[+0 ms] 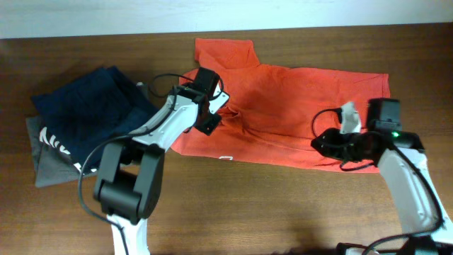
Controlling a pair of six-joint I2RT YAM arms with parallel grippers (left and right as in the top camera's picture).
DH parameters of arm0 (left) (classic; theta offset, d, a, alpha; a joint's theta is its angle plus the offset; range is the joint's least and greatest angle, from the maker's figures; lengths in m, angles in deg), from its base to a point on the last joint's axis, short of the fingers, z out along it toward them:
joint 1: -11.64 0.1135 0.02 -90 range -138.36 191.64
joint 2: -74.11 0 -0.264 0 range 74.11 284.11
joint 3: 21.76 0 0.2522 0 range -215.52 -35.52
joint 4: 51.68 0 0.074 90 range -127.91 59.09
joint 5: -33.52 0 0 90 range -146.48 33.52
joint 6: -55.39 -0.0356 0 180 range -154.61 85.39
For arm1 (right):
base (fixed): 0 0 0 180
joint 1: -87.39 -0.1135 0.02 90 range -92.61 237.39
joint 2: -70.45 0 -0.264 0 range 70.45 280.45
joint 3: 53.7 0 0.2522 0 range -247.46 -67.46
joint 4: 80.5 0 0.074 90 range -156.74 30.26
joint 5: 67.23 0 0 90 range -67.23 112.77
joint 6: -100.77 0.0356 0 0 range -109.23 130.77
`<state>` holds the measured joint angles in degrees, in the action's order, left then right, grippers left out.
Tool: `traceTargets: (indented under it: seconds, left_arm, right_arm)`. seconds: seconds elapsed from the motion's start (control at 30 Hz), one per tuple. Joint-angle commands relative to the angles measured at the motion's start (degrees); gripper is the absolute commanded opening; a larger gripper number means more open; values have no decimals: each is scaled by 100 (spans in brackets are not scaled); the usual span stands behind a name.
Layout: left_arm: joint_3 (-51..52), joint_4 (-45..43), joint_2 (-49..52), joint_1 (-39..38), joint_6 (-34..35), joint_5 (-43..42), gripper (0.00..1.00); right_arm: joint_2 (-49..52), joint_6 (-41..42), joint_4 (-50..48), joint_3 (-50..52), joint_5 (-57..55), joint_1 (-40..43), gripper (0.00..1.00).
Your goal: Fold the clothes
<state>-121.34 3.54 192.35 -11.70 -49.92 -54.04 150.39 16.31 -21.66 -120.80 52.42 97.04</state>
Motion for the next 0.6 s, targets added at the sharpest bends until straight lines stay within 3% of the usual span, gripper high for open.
traceTargets:
  seconds: [0.0, 0.07, 0.1, 0.33, 0.57]
  left_arm:
    - [-192, 70, -444, 28, 245, 44, 11]
    - [-181, 101, -435, 42, 245, 39, 12]
    - [-170, 107, -433, 50, 245, 37, 12]
    - [-160, 396, -433, 50, 293, -269, 13]
    - [-153, 999, -433, 50, 824, -313, 14]
  right_arm:
    - [354, 1113, -15, -2, -1298, -76, 6]
    - [555, 1281, -142, -2, -1486, 31, 36]
    - [636, 1281, -227, -2, -1469, 92, 42]
    - [1134, 1384, -769, -2, -1478, 514, 44]
    - [1467, 1790, -1023, -2, -1934, 774, 45]
